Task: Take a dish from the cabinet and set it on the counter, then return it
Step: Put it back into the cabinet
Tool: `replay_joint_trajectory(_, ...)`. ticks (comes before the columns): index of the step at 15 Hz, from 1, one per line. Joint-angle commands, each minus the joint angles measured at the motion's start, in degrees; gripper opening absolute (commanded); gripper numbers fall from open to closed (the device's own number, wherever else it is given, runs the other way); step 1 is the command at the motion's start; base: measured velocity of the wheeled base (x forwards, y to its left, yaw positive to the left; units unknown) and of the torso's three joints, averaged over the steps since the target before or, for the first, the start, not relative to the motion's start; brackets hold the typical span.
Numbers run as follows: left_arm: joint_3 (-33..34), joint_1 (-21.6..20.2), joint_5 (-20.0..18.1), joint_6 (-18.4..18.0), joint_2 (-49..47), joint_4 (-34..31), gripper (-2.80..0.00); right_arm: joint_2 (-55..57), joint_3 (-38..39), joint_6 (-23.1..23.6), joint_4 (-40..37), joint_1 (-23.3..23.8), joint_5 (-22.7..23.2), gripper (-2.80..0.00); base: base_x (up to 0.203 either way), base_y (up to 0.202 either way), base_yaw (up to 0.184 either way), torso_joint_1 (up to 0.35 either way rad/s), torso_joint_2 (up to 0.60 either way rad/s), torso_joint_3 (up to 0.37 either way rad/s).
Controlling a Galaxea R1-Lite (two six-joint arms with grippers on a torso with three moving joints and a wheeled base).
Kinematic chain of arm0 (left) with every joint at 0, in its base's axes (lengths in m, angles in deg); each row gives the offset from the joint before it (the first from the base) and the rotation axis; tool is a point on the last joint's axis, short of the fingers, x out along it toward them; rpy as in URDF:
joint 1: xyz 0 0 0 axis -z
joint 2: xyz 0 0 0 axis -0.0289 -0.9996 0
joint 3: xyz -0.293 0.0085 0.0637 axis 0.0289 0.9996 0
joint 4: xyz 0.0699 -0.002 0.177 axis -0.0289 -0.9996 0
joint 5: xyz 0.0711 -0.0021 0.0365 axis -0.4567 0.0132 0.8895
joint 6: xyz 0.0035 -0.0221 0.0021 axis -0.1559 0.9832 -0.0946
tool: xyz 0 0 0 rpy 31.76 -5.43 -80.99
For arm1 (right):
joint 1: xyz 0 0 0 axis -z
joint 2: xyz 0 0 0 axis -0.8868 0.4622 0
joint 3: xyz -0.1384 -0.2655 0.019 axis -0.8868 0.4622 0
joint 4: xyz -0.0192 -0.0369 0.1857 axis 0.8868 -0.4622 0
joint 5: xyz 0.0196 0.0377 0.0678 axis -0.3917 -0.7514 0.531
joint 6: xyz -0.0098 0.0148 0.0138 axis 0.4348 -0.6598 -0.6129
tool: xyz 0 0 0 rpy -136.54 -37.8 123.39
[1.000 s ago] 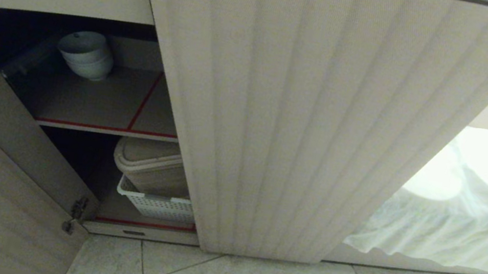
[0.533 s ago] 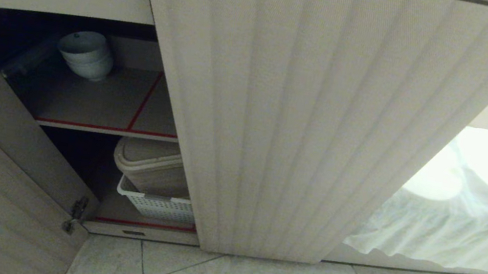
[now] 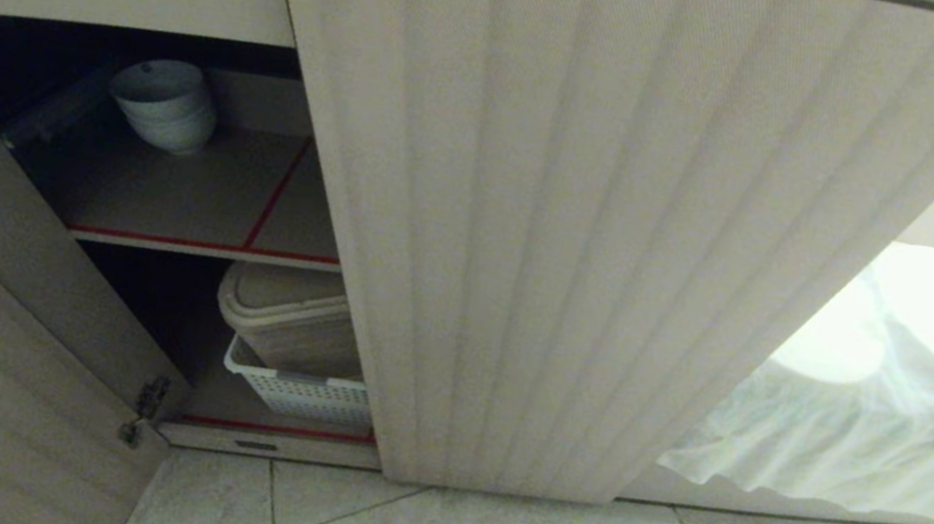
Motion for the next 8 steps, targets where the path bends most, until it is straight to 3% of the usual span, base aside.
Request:
replay_joint_trajectory(1,-0.12,-0.03,-0.04,3.22,0.14,1.11,-2.8,-0.02,0.0,-0.02,0.08,0.02,-0.02,-2.8,0.0,0.0,0.0,0.0,0.0,0.0)
replay_joint_trajectory(5,0.16,-0.03,0.36,10.61,0.14,1.83,-2.8,-0.02,0.0,-0.02,0.0,0.02,-0.02,-2.8,0.0,0.0,0.0,0.0,0.0,0.0)
replay_joint_trajectory(8,0.37,-0.13,0.49,13.45,-0.06,3.99,-2.8,-0.02,0.0,-0.02,0.06,0.02,-0.02,-2.8,0.0,0.0,0.0,0.0,0.0,0.0)
